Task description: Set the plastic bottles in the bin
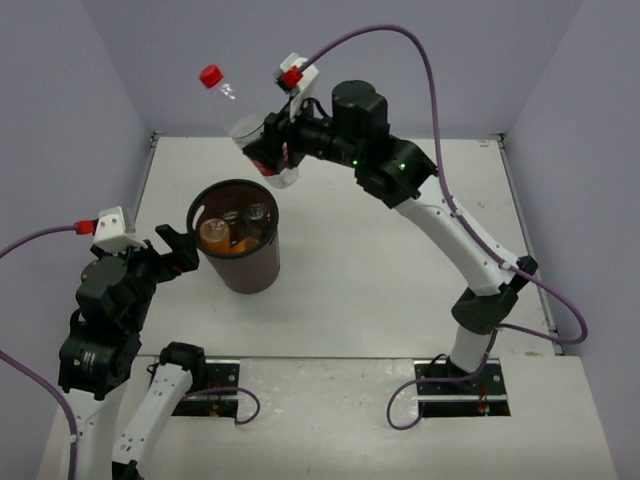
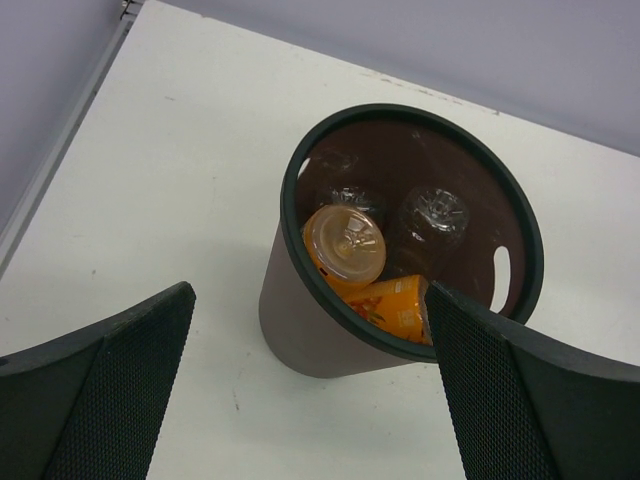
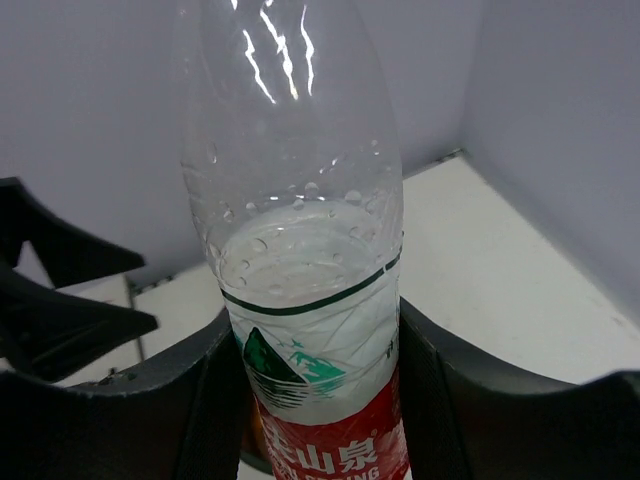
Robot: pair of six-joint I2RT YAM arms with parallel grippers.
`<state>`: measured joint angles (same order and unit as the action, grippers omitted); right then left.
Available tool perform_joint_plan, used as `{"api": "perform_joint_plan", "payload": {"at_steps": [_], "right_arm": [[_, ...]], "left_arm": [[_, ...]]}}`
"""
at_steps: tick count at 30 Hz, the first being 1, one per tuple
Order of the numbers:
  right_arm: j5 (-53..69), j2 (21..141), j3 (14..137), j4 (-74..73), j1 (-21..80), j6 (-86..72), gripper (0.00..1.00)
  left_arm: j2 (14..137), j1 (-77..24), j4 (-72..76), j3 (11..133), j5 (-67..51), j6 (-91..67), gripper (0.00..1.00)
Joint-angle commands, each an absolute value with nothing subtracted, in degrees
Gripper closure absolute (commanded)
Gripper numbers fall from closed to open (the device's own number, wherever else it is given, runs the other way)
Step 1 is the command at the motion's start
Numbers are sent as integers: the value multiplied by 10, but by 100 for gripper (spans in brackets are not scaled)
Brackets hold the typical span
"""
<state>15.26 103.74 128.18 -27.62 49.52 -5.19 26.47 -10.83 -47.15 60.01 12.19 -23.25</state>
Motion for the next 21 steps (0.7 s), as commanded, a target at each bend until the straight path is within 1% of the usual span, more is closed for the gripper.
{"api": "perform_joint_plan", "payload": {"at_steps": [1, 3, 8, 10, 13, 17, 19, 20, 21], "right_arm": [[229, 1057, 1222, -166, 512, -163, 74], [237, 1066, 1194, -141, 514, -177, 73], [251, 1094, 1195, -166, 520, -171, 70], [236, 1094, 1170, -155, 527, -173, 69], [216, 1101, 1159, -156, 533, -168, 64], [205, 1116, 1160, -167, 536, -159, 55], [207, 1118, 1159, -171, 536, -156, 47], [209, 1119, 1154, -171, 536, -156, 41], [210, 1119, 1151, -169, 537, -156, 39]], "left_arm": [[267, -103, -437, 603, 107, -236, 0], [269, -103, -437, 602, 105, -235, 0], [273, -103, -445, 601, 110, -233, 0], [270, -103, -439, 595, 109, -233, 0], [269, -103, -433, 587, 104, -236, 0], [270, -103, -435, 584, 102, -236, 0], [270, -103, -434, 585, 103, -236, 0], [270, -103, -434, 585, 103, -236, 0], [269, -103, -435, 586, 103, -237, 0]]}}
